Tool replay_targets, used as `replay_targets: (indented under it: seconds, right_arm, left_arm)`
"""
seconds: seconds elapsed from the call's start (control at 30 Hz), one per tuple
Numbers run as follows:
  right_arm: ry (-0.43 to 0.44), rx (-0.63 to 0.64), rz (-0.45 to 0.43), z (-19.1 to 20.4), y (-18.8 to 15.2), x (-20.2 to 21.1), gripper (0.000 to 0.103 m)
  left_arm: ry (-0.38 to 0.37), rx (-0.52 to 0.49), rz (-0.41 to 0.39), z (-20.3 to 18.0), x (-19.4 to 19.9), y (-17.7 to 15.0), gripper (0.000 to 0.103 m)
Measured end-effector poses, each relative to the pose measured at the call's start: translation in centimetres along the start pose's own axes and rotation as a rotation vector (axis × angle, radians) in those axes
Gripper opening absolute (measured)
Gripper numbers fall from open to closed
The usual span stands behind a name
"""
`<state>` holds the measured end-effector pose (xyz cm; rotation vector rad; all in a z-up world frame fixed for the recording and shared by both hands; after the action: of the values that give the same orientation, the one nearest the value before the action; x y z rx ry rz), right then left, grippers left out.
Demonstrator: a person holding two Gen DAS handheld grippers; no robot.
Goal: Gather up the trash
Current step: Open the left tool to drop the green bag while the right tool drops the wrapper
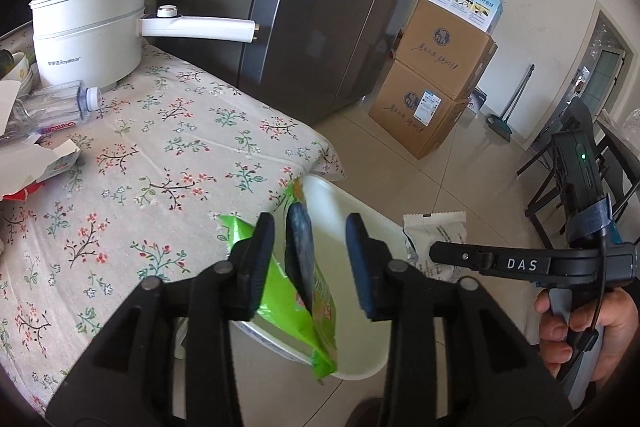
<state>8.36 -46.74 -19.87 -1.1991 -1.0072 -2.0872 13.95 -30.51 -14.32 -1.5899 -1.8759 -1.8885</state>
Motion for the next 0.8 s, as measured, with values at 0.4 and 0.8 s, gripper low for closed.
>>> replay_targets:
  seconds: [0.4,0.8]
  right_arm:
    - [0.007,-0.022,0.005,0.6,0.3,-0.3,0.038]
    - [0.01,-0.053,-0.033,0.9,1.0,0.5,0.083]
  left_arm:
    - [0.251,-0.015,0.066,4.8,1.2,-0.8,0.1]
    - [0.355,0.007,0.087,7.6,2.3,-1.3,0.102]
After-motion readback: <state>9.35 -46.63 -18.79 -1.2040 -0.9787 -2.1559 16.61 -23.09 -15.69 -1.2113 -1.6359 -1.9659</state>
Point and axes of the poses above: each gripper's, at about its wrist camera, not at the fingertips, and x roughly against the way its jaws point, z to its left, y to its top, the point moved 9 cm from there along -x, roughly the way its jaws point, and after that the axes turned 2 degrees about -x, right-handed, at the moved point
